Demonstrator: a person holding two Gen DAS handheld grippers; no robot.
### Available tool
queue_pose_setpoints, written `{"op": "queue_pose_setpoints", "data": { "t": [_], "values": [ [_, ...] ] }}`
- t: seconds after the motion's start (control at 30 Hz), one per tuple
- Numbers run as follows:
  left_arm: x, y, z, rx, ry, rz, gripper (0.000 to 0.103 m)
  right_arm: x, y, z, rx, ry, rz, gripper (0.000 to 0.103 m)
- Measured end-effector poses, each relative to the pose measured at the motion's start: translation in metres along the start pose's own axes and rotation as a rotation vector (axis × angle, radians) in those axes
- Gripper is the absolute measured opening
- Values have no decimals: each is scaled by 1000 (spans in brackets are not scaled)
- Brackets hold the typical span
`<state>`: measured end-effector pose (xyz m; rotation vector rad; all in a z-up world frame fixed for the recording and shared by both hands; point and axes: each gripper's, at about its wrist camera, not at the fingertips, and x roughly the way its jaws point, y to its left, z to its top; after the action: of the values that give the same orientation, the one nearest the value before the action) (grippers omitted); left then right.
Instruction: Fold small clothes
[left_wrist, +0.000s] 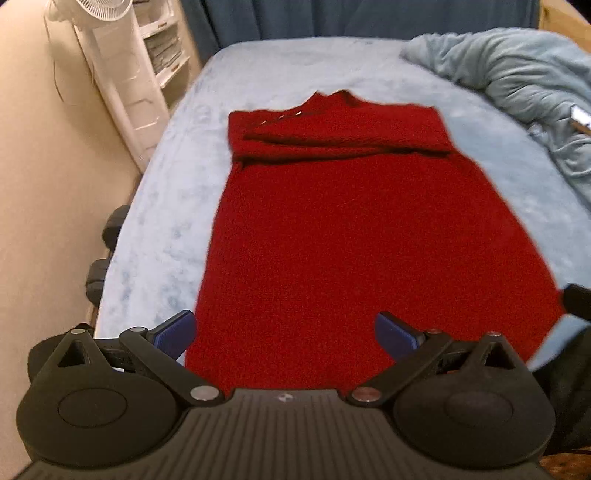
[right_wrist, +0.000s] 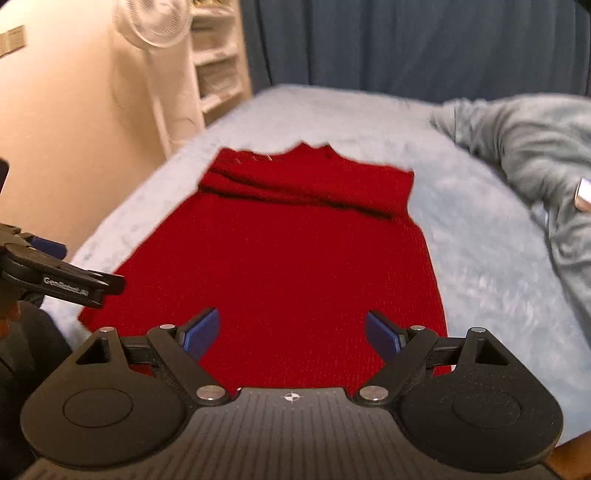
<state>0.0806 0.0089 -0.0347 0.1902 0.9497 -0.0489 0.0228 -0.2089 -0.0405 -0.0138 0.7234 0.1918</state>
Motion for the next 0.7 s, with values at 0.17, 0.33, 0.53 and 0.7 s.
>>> {"op": "queue_pose_setpoints", "data": {
  "t": [0.17, 0.33, 0.53, 0.7],
  "values": [
    [-25, -4, -16, -15, -9, -16, 103, -20, 1, -7, 16, -12, -8, 87],
    [-40, -8, -27, 10, -30, -6, 103, -35, 8, -19, 21, -9, -24, 87],
    [-42, -5, -27, -9, -28, -10, 103, -38, 8, -20, 29, -7, -30, 87],
    [-39, -1, -24, -12, -18, -5, 103, -33, 8, -19, 45, 4, -28, 87]
  ]
}}
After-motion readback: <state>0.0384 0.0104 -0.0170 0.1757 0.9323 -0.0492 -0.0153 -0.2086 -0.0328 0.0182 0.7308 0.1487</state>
